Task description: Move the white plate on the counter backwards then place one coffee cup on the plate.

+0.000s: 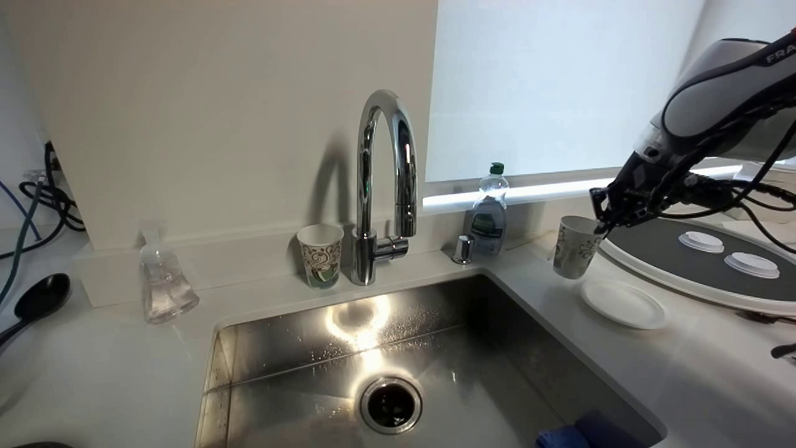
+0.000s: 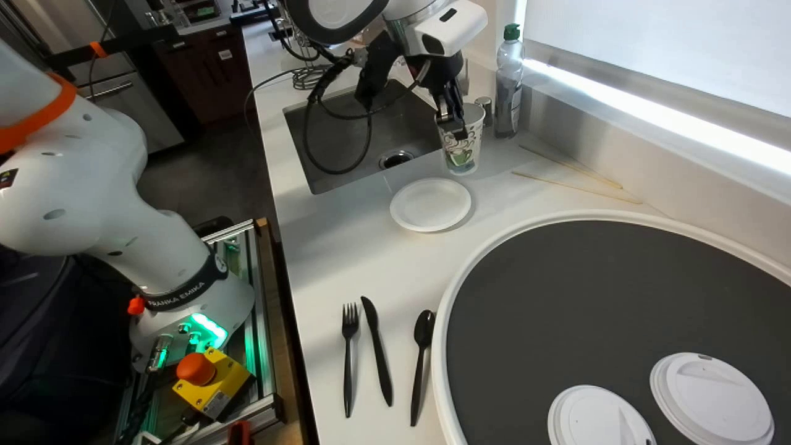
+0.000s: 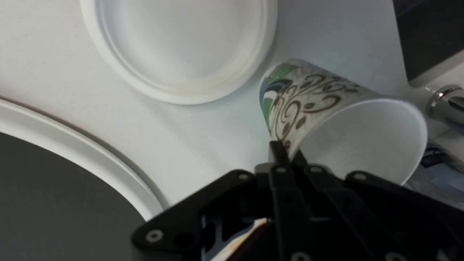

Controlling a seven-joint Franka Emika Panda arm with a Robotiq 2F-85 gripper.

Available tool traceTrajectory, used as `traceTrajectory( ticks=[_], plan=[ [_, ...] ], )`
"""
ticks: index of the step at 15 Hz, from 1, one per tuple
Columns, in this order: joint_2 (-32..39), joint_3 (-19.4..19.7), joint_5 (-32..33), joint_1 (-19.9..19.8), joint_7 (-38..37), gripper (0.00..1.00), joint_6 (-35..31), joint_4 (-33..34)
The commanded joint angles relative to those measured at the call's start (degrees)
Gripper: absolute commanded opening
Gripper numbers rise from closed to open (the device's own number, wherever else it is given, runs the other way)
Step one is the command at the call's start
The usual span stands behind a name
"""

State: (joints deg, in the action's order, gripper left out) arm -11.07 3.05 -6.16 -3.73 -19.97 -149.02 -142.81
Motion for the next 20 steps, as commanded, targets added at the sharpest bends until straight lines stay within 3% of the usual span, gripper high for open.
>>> traceTrajectory(
  ticks=[1,7,20],
  plan=[
    [-5.09,2.37,-3.71,0.14,10.11,0.01,5.14,-2.70],
    [-7.71,3.45,-0.28,-1.51,16.40,0.01,9.04,-4.71],
    [-9.16,4.47,-1.22,-1.55,23.06,0.01,5.80,-9.32]
  ],
)
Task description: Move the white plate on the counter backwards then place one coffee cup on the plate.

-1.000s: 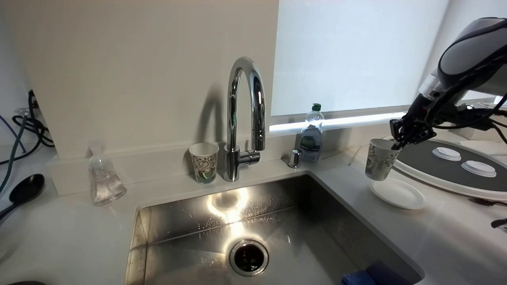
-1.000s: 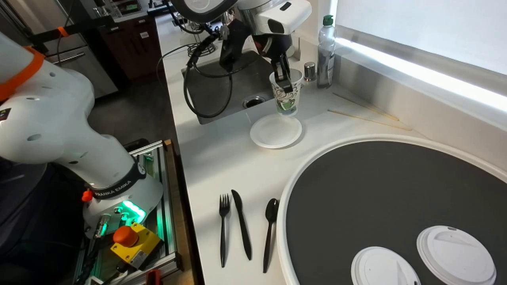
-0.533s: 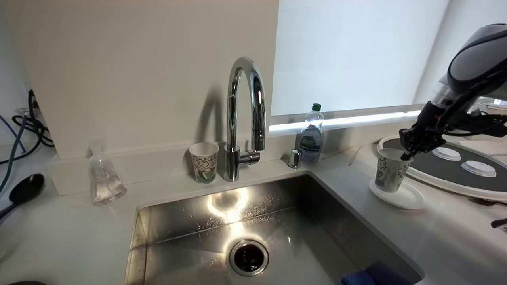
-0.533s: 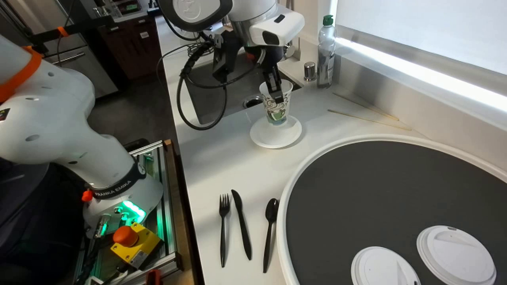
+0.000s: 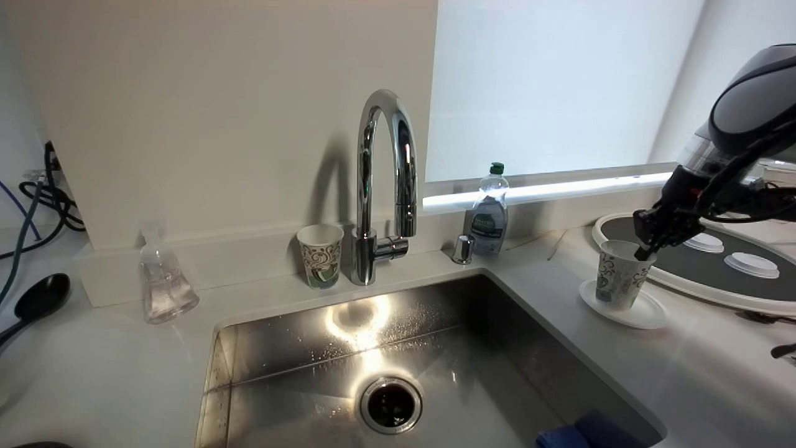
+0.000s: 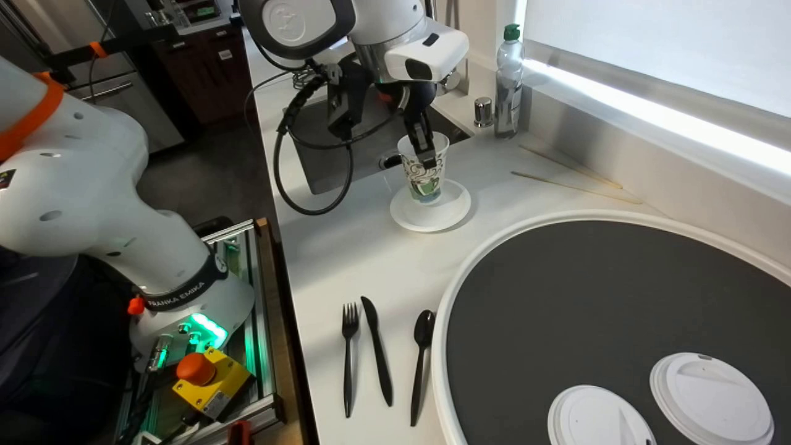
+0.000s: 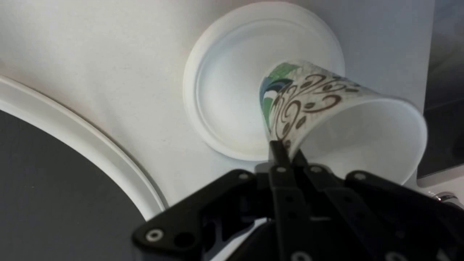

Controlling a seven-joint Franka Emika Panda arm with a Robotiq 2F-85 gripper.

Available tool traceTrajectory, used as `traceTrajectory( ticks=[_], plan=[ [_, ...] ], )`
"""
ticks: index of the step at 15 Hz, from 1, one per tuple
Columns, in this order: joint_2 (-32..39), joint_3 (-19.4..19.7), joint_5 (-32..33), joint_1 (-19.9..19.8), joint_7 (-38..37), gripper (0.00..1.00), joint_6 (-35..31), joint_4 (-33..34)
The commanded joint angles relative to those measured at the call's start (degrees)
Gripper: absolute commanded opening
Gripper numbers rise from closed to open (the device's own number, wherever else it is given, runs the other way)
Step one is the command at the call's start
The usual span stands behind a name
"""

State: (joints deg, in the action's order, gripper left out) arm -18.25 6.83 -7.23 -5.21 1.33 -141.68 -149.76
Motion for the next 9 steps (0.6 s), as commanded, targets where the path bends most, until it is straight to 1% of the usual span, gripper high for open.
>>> traceTrajectory(
  ticks=[1,8,9],
  plan=[
    [-2.11,0.68,0.08,-0.19,1.70,0.01,-1.83,-2.67],
    [-1.34,0.86,-0.03,-0.89,0.16,0.01,-5.88,-4.22],
    [-1.29,0.72,0.42,-1.14,-0.24,0.29,-6.34,-4.39]
  ],
)
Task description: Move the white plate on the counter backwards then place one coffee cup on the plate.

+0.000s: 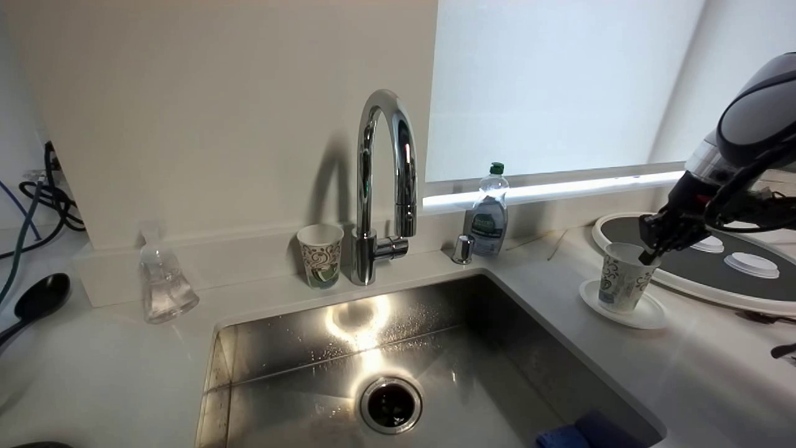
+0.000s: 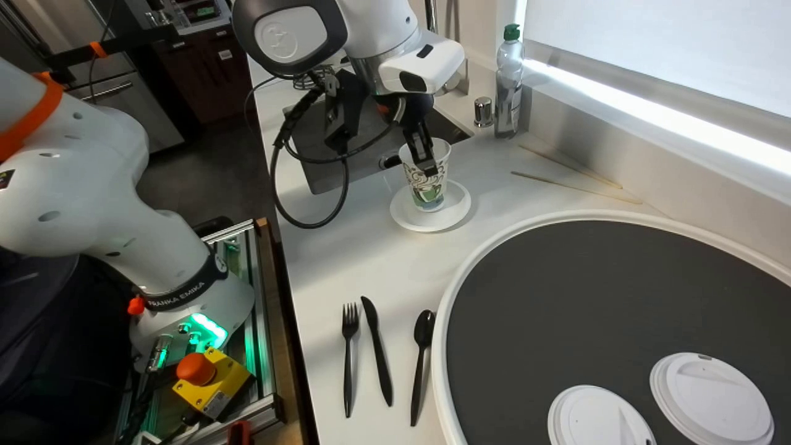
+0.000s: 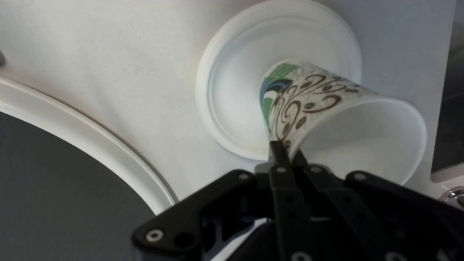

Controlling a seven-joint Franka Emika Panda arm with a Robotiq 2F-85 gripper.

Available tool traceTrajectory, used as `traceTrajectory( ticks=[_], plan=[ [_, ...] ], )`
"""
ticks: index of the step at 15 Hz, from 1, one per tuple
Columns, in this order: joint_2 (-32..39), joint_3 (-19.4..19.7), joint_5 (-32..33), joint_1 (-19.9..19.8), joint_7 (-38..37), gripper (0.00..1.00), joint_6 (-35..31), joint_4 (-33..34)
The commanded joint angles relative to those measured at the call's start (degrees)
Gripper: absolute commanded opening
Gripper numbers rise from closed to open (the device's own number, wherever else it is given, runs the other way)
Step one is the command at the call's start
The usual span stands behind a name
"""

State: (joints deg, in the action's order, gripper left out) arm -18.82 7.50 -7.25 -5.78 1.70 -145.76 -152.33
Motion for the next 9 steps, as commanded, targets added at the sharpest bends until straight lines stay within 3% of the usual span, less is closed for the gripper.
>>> traceTrajectory(
  ticks=[1,9],
  plan=[
    [-0.74,0.09,0.42,-0.62,-0.67,0.29,-2.45,-1.92],
    [-4.05,-0.88,2.42,-2.15,-2.47,0.87,-1.31,-1.33]
  ],
)
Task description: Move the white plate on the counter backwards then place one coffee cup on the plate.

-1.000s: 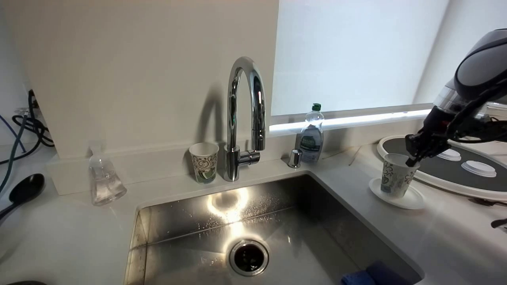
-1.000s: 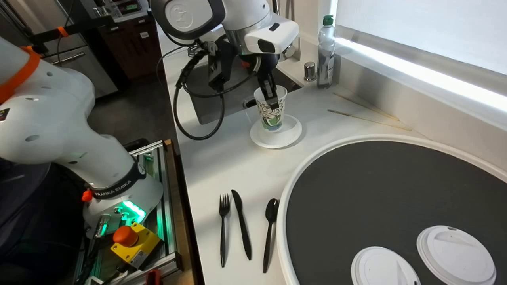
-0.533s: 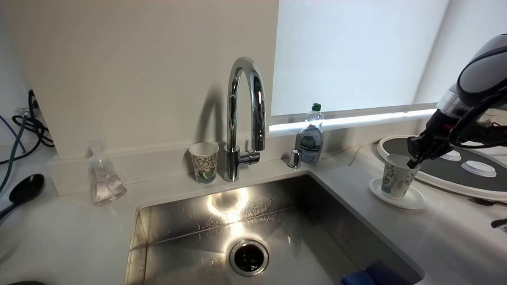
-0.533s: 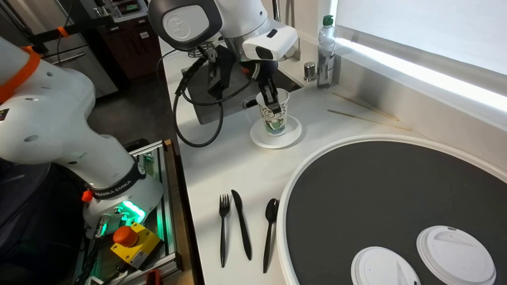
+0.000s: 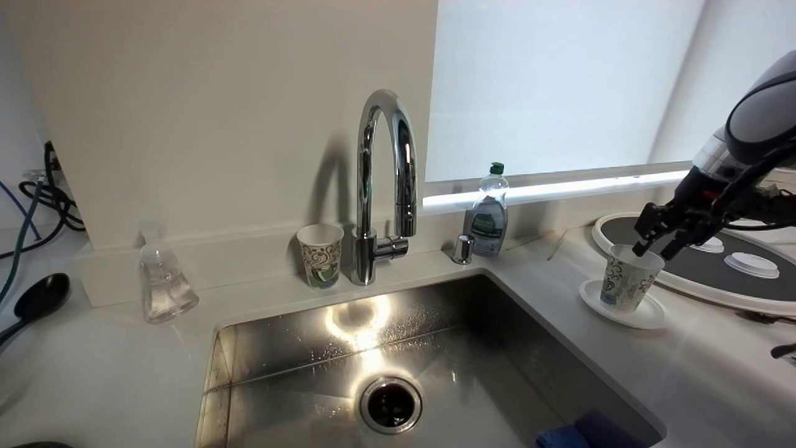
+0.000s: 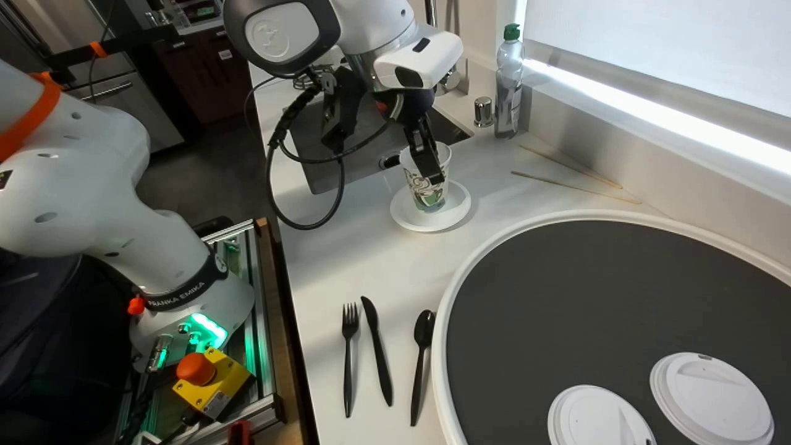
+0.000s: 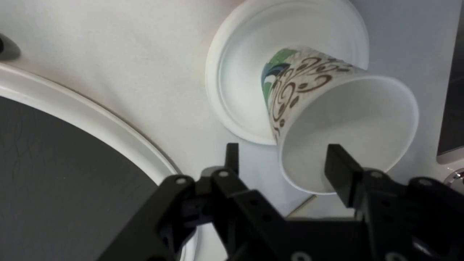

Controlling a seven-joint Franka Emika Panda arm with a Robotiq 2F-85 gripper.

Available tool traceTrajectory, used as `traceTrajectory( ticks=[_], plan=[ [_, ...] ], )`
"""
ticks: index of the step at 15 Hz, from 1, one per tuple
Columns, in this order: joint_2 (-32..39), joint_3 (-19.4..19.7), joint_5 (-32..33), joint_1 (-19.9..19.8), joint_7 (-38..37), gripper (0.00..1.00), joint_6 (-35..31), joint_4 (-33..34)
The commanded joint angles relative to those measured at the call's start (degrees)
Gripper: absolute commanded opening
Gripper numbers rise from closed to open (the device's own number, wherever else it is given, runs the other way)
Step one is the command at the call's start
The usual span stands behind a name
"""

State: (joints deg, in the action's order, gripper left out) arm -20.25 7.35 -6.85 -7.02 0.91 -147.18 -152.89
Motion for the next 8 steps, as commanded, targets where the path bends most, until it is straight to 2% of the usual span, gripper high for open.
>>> traceTrajectory(
  ticks=[1,3,8],
  plan=[
    [-3.36,-0.75,2.30,-1.01,-1.62,0.95,0.50,-0.73],
    [-5.00,-0.46,2.71,-0.97,-0.71,1.00,1.53,-0.72],
    [-9.05,0.30,3.06,-0.16,2.12,1.00,5.28,-0.92]
  ],
)
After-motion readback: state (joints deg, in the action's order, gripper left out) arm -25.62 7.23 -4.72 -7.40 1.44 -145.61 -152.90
